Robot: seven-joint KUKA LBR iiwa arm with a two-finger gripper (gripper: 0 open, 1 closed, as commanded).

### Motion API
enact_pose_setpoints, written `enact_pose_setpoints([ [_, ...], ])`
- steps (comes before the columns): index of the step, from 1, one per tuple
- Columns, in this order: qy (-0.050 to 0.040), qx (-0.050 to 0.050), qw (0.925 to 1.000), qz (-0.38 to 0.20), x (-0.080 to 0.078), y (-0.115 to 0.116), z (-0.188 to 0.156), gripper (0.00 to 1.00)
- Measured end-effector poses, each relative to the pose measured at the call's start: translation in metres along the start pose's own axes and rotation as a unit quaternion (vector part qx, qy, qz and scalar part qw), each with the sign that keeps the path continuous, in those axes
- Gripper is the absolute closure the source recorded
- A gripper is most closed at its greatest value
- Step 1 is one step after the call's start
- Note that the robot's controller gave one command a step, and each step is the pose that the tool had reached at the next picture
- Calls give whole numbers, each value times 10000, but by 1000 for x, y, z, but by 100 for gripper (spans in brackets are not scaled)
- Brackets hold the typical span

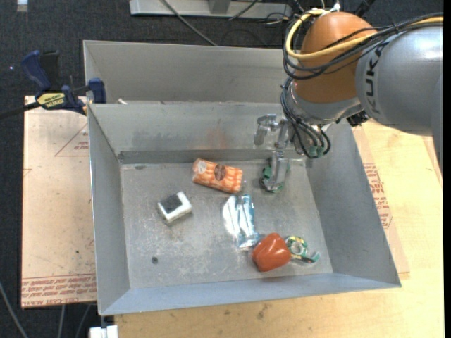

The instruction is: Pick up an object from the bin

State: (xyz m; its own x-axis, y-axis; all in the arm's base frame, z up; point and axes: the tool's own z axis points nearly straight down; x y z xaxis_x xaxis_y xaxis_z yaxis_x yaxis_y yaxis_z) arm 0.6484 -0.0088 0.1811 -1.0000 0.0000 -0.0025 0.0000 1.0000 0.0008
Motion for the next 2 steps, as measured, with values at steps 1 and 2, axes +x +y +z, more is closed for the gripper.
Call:
enact_pose_setpoints([
  [1, -25, 5, 9999, -148, -4, -54, 75, 0],
  [2, 8, 0, 9987, -509, -4, -70, 79, 0],
])
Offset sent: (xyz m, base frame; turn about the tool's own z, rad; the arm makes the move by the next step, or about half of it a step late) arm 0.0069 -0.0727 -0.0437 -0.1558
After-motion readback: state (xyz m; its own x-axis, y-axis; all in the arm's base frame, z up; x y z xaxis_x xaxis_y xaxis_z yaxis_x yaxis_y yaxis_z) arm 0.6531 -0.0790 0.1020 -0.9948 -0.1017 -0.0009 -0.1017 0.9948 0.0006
